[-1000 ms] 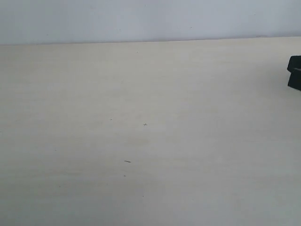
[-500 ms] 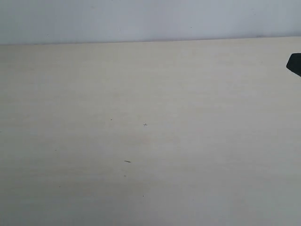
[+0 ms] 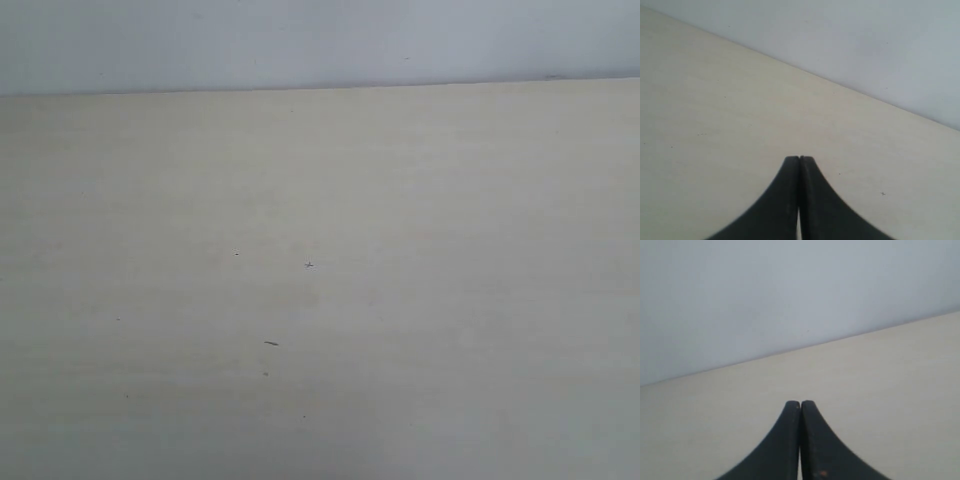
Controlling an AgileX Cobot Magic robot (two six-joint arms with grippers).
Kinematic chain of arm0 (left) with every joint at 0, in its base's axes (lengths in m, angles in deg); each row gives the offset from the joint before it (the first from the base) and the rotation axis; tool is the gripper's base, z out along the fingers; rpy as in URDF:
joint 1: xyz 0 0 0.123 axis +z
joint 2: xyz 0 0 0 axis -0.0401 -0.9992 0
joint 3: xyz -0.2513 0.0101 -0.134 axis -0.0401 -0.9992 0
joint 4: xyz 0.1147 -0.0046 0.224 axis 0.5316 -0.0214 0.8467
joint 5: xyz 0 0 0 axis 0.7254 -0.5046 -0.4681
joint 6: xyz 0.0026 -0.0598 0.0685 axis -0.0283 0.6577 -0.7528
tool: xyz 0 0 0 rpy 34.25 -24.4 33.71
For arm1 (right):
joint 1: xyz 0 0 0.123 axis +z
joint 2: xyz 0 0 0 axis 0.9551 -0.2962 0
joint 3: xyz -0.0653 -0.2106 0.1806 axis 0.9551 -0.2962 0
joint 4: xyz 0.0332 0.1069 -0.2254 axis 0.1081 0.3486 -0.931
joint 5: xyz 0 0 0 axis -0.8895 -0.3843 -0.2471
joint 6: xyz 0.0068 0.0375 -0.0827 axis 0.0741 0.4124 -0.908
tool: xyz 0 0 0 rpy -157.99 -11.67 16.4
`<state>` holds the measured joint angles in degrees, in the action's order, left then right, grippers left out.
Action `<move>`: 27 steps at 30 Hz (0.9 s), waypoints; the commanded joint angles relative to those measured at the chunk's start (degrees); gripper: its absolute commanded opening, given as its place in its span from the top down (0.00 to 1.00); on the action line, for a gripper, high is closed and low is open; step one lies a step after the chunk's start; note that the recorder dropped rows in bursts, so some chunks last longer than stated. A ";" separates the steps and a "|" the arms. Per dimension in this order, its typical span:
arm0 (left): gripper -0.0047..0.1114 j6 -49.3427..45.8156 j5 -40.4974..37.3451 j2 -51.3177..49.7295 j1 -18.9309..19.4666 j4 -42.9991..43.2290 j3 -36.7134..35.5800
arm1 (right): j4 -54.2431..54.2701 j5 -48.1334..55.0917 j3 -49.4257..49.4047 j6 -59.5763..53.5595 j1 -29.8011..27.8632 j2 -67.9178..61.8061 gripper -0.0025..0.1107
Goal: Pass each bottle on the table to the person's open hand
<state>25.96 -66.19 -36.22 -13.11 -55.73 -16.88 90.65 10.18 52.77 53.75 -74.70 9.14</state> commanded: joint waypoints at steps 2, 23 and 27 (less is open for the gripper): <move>0.96 0.10 0.07 -0.08 0.15 -0.08 -0.15 | -0.58 -5.47 -9.92 -4.18 -2.04 15.27 0.98; 0.96 0.06 0.07 -0.08 0.15 0.02 -0.15 | -21.97 -5.31 -10.71 5.23 -2.04 22.40 0.98; 0.96 0.06 0.07 -0.08 0.15 0.02 -0.15 | -51.09 -4.04 -10.71 34.32 -2.04 22.40 0.98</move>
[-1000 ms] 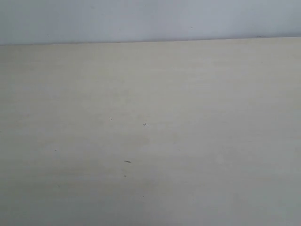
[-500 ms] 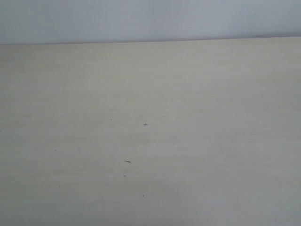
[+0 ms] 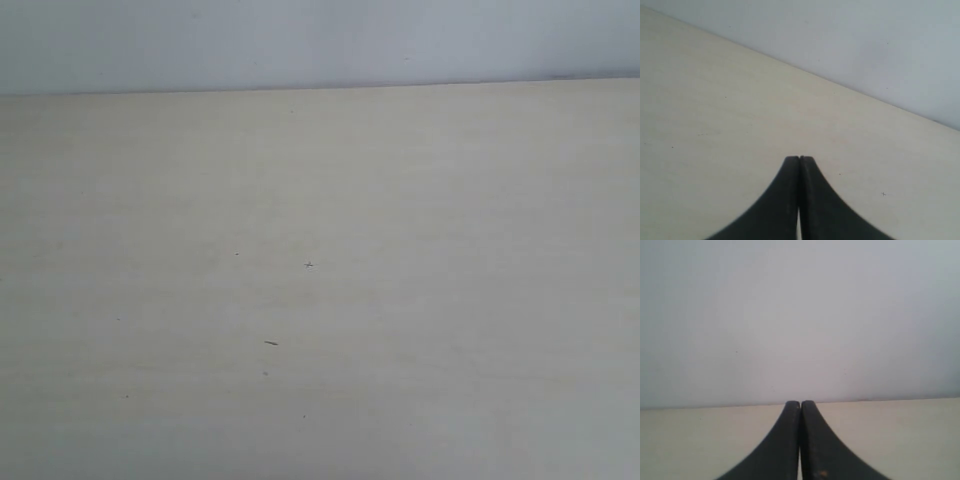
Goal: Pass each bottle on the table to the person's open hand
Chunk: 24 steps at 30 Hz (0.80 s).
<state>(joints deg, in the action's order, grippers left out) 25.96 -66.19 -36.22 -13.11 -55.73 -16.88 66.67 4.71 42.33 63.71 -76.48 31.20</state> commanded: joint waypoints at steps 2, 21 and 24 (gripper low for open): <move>0.96 0.06 0.07 -0.08 0.15 0.02 -0.15 | -28.85 2.15 -0.27 25.47 -0.27 0.34 0.98; 0.96 0.06 0.07 -0.08 0.15 0.02 -0.15 | -28.60 3.42 -0.27 24.95 -0.27 0.34 0.98; 0.96 0.06 0.07 -0.08 0.15 0.02 -0.15 | -28.60 3.42 -0.27 24.95 -0.27 0.34 0.98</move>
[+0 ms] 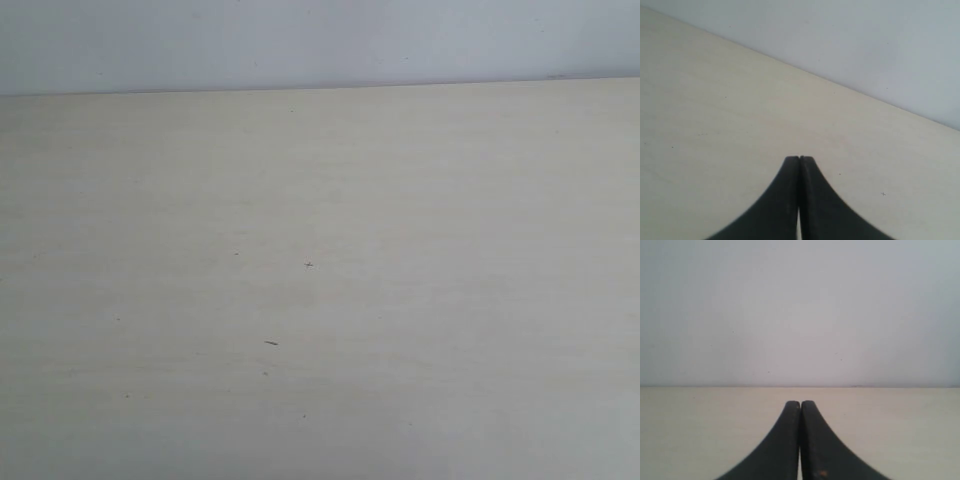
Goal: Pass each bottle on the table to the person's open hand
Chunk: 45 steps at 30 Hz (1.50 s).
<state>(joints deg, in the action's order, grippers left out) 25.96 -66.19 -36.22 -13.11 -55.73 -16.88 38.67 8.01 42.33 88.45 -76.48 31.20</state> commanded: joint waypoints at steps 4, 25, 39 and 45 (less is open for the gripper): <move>0.96 0.06 0.07 -0.08 -0.11 0.04 -0.15 | -0.60 0.12 -0.27 0.21 -0.27 0.34 0.98; 0.96 -6.14 0.19 0.38 -1.66 2.85 -0.15 | -0.60 0.12 -0.27 0.10 -0.27 0.34 0.98; 0.96 -1.29 6.52 0.38 11.49 0.85 -0.15 | -0.60 0.12 -0.27 0.10 -0.27 0.34 0.98; 0.96 -1.29 6.52 0.38 11.49 0.85 -0.15 | -0.60 0.12 -0.27 0.10 -0.27 0.34 0.98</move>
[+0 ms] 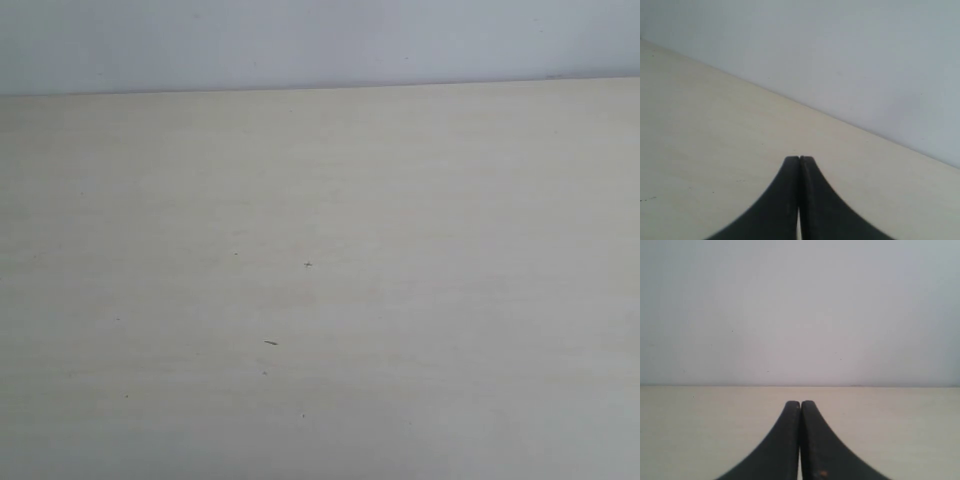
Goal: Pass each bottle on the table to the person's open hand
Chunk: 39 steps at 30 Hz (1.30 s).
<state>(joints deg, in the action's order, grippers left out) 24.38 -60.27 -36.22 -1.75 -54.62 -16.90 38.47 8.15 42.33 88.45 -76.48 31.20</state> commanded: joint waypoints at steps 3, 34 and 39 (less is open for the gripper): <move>0.96 0.07 0.60 0.38 0.13 -0.27 -0.12 | -0.39 -0.02 -0.27 0.10 -0.27 0.34 0.98; 0.96 -31.00 4.05 0.38 3.65 -8.09 -0.12 | -0.39 -0.02 -0.27 0.10 -0.27 0.34 0.98; 0.96 -31.24 4.04 0.38 3.65 -8.09 -0.12 | -0.28 -0.02 -0.27 0.10 -0.27 0.34 0.98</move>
<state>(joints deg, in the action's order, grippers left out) -7.10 -56.20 -36.22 1.64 -63.09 -17.04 38.47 8.15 42.33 88.45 -76.48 31.20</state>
